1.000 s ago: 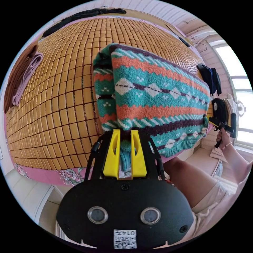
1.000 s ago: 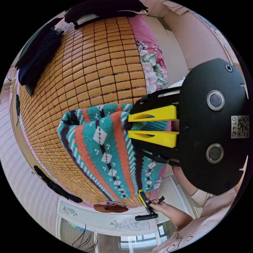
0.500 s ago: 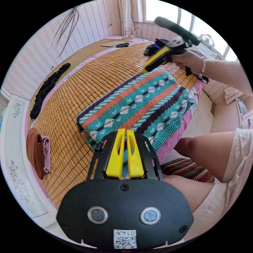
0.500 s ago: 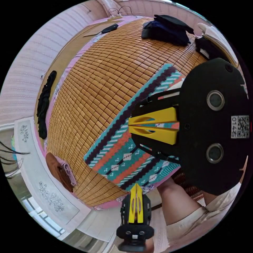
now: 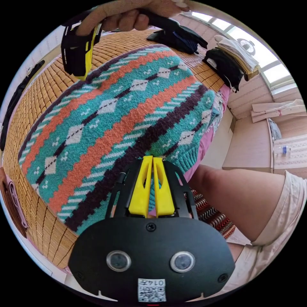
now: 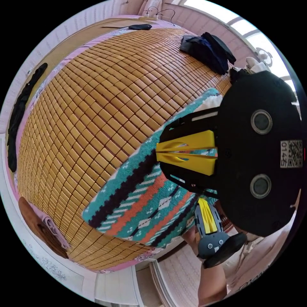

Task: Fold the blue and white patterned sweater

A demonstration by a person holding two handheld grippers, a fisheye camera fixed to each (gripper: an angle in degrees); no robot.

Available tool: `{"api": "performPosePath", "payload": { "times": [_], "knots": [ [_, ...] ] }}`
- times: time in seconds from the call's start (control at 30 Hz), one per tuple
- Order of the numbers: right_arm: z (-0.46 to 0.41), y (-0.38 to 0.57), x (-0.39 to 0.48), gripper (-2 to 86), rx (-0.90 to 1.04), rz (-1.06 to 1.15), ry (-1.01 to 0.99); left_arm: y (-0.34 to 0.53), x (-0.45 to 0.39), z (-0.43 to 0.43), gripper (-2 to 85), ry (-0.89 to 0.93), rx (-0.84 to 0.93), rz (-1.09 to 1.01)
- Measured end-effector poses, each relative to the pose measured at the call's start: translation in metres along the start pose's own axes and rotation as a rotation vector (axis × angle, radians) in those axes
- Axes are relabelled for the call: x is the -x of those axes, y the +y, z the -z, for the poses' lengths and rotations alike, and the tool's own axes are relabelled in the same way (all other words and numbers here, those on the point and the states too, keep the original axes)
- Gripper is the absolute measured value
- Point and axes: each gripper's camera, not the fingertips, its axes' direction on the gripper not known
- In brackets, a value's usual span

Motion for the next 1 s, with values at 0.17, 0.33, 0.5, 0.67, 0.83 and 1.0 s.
{"api": "performPosePath", "payload": {
  "times": [0.17, 0.33, 0.5, 0.67, 0.83, 1.0],
  "knots": [
    [-0.050, -0.059, 0.007, -0.8, 0.202, 0.107, 0.028, -0.007, -0.003, -0.015, -1.0, 0.005, -0.006, 0.009],
    [-0.059, -0.089, 0.005, -0.9, 0.321, 0.192, 0.003, -0.019, -0.013, -0.029, -1.0, -0.039, 0.006, -0.031],
    [-0.063, -0.100, -0.003, -0.9, 0.342, 0.192, -0.026, -0.027, 0.006, -0.036, -1.0, 0.085, -0.008, 0.062],
    [-0.069, -0.106, -0.001, -0.9, 0.394, 0.237, 0.013, -0.049, 0.028, 0.006, -1.0, 0.032, -0.079, 0.168],
    [-0.072, -0.102, -0.023, -1.0, 0.405, 0.269, -0.076, -0.114, 0.044, -0.018, -0.9, -0.053, 0.018, 0.051],
    [-0.074, -0.083, -0.040, -1.0, 0.376, 0.281, -0.099, -0.144, 0.030, -0.055, -0.8, -0.092, 0.171, -0.166]
  ]
}}
